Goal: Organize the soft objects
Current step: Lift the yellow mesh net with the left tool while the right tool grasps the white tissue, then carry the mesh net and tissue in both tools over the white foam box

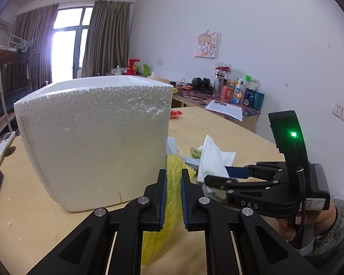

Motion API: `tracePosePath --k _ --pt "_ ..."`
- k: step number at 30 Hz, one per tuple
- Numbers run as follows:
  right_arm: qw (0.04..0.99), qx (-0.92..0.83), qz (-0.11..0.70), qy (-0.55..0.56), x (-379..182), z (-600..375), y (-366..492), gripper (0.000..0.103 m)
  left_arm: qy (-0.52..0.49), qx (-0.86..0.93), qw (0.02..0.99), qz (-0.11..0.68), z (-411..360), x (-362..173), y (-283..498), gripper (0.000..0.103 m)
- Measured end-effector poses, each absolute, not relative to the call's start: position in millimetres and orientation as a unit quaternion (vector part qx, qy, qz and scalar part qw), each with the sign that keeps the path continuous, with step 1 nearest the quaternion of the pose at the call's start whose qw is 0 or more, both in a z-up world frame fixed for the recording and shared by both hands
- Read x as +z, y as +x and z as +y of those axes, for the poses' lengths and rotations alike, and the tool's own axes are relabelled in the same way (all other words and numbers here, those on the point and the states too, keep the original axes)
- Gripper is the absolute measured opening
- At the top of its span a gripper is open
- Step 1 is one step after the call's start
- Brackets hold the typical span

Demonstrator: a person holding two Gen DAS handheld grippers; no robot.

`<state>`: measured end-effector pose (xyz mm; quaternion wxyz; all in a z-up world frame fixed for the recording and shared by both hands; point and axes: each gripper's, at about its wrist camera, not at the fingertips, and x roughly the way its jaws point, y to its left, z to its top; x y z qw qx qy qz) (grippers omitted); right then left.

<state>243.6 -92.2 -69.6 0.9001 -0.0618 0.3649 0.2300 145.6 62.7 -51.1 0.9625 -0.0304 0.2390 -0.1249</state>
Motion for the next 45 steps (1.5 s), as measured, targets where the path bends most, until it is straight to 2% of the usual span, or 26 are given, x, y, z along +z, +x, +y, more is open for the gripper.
tracePosePath --k 3,5,14,45 --pt "0.903 0.236 0.355 -0.060 -67 -97 241 0.025 -0.028 -0.127 0.963 0.237 60 -50 147 0.012" --pt "0.905 0.240 0.347 -0.055 -62 -98 238 0.023 -0.027 -0.127 0.963 0.237 60 -49 147 0.012" --pt "0.922 0.242 0.300 -0.025 -27 -122 221 0.023 -0.016 -0.116 0.971 0.210 56 -35 129 0.012" --pt "0.933 0.301 0.198 -0.019 13 -152 135 0.023 0.009 -0.022 0.988 0.151 39 10 22 0.012"
